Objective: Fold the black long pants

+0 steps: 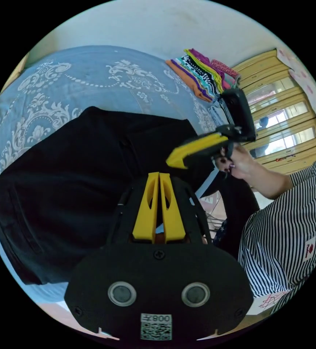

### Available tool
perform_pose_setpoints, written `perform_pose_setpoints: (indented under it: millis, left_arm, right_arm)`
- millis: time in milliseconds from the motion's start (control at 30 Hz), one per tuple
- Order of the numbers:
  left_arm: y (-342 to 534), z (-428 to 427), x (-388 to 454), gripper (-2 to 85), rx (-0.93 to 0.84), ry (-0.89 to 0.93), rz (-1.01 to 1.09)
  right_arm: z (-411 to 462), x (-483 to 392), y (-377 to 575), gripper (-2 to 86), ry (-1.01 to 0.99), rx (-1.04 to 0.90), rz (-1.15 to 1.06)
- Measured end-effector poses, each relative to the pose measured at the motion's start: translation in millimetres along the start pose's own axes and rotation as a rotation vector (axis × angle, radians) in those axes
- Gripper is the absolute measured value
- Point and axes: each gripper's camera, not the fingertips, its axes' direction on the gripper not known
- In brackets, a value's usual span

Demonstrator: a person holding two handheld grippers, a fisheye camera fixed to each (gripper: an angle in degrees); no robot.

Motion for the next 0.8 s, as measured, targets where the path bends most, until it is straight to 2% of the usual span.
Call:
perform_pose_setpoints:
  millis: [133,233,433,533,633,800]
  left_arm:
    - [35,12,19,0.1,-0.080,-0.133,-0.004]
    - [52,3,27,0.1,-0.045,-0.110,-0.042]
    - [78,-19,74,0.1,-0.017,-0.125,-0.006]
    - [85,-23,89,0.1,-0.044,-0.147,-0.017]
    - [87,-44,114,0.1,-0.016,-0.165,-0.017]
    - [85,-57,150,0.3,-0.078,-0.180,-0.026]
  right_arm:
    - [1,-5,-47,0.8,0.114,-0.003,-0.014]
    - [20,-9,-72,0.4,0.180,-0.088,-0.027]
    - [11,-32,-79,0.2,0.200,-0.029,-0.083]
    - [26,-26,-86,0.2,0.232,-0.095,-0.071]
    - [25,-20,-87,0.2,0.208,-0.087,-0.051]
    - [18,-17,-69,0.2,0.215,-0.085,-0.049]
